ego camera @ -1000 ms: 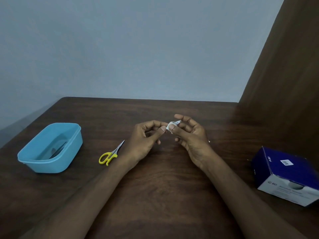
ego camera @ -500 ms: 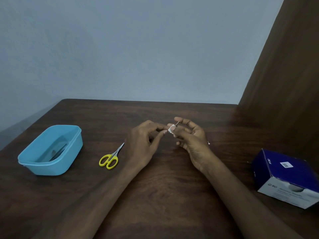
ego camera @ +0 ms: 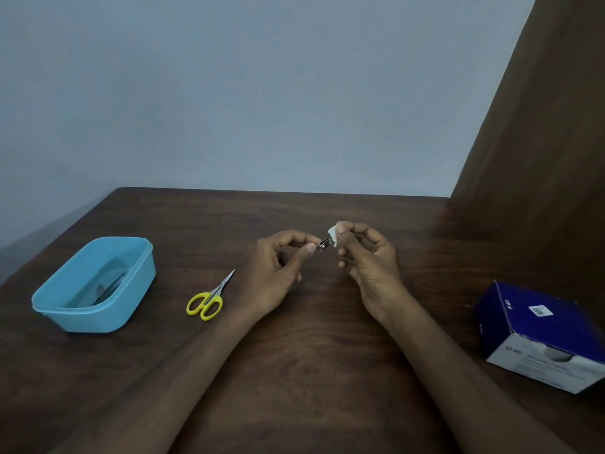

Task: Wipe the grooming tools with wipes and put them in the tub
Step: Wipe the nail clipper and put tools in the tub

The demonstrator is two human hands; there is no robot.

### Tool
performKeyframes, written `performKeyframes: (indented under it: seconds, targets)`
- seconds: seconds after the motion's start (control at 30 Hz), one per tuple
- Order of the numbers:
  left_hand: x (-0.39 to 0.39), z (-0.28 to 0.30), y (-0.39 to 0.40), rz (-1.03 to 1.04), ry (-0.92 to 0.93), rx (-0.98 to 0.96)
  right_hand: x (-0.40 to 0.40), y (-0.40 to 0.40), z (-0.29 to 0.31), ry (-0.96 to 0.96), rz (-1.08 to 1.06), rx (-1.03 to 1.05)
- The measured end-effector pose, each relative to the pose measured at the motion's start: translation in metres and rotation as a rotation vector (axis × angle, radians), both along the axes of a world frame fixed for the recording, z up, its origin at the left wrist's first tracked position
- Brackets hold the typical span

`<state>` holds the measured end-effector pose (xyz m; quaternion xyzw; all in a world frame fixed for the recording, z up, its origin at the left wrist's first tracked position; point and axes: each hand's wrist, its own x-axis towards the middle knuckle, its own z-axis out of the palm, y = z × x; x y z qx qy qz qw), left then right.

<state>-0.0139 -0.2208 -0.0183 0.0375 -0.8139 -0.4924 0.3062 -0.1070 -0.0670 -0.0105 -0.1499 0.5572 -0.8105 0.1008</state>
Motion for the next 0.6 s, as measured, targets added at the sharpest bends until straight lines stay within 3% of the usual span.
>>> performKeyframes:
  seconds: [0.13,0.4,0.6]
  targets:
    - [-0.0041,-0.0021,-0.0032,0.025,0.003,0.071,-0.0002,-0.0006,-0.0021,0.054,0.013,-0.002]
    - [-0.0035,-0.0019,-0.0047,0.019,-0.003,0.079,0.0012,-0.0004,-0.0013,-0.051,0.093,-0.003]
    - [-0.0016,-0.0024,-0.0044,0.001,-0.027,0.024,-0.0082,0.0060,-0.0028,-0.015,-0.003,0.023]
